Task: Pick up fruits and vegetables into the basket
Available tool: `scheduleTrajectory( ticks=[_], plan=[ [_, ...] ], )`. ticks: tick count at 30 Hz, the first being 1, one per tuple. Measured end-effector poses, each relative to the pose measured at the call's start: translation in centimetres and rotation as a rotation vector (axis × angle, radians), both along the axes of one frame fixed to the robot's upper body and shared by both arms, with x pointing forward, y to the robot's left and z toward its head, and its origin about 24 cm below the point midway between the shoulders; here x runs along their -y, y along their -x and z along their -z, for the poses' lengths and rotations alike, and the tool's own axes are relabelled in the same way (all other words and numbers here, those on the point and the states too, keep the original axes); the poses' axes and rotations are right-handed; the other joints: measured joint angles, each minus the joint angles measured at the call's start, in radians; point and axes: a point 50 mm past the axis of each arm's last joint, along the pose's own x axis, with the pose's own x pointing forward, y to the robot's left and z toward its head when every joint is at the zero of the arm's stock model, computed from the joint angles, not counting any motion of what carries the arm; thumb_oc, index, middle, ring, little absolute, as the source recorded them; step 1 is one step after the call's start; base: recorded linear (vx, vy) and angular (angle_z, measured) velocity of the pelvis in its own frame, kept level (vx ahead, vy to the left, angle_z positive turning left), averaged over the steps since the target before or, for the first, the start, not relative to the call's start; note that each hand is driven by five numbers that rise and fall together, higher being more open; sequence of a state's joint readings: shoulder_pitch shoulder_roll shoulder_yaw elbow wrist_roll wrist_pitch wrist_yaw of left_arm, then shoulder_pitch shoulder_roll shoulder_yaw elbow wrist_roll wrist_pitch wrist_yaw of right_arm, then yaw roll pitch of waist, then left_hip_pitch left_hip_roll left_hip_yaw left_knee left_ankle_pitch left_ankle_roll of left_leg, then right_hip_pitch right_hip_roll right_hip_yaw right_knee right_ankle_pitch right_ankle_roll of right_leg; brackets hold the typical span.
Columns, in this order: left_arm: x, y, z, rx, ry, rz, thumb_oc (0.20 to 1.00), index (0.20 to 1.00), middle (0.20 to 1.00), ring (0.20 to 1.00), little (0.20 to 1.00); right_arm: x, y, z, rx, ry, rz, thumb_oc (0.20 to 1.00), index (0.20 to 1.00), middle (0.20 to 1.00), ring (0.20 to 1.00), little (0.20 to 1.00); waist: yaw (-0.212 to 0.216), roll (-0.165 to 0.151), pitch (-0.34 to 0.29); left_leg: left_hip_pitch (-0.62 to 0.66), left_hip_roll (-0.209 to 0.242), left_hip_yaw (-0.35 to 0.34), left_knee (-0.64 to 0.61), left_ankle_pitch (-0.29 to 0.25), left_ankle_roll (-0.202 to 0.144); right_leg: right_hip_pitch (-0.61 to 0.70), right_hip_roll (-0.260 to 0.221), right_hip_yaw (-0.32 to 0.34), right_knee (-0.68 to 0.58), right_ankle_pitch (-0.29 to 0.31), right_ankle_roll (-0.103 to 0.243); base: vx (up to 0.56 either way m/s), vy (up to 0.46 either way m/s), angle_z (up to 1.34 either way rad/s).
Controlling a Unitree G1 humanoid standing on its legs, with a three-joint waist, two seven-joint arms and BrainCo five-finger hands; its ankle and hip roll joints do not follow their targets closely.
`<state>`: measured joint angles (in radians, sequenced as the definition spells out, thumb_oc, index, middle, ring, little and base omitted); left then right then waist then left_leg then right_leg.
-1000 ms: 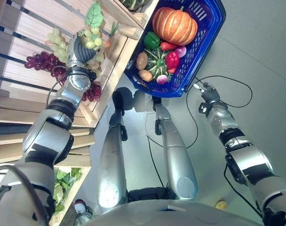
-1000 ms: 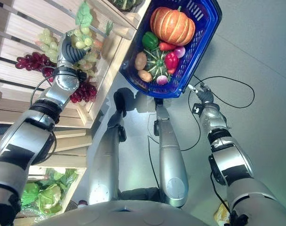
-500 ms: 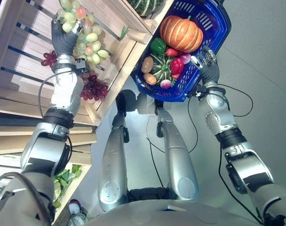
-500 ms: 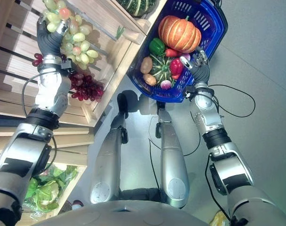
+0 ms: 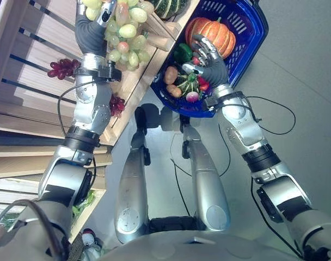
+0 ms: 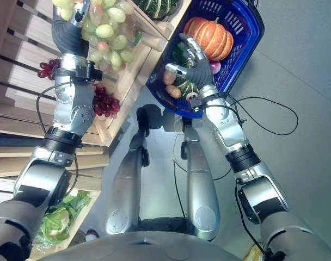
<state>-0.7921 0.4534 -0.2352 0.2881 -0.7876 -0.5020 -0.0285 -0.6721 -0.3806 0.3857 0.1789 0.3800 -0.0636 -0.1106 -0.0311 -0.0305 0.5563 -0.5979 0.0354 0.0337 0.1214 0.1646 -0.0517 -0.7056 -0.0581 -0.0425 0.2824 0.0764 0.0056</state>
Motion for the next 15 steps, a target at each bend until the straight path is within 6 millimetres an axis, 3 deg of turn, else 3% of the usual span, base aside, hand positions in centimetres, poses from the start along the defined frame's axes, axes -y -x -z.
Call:
scheduleTrajectory(
  ticks=[15],
  plan=[
    [4.0,1.8,-0.9,0.044,-0.096,0.247,0.2,0.2,0.2,0.2,0.2,-2.5,0.5,0.9,-0.057,0.084,-0.131,1.0,1.0,1.0,1.0,1.0,0.029,0.001,0.0,0.013,-0.002,-0.012,-0.014,0.002,-0.014,0.002,-0.007,-0.022,0.033,-0.025,-0.009,0.0,-0.015,0.04]
  ],
)
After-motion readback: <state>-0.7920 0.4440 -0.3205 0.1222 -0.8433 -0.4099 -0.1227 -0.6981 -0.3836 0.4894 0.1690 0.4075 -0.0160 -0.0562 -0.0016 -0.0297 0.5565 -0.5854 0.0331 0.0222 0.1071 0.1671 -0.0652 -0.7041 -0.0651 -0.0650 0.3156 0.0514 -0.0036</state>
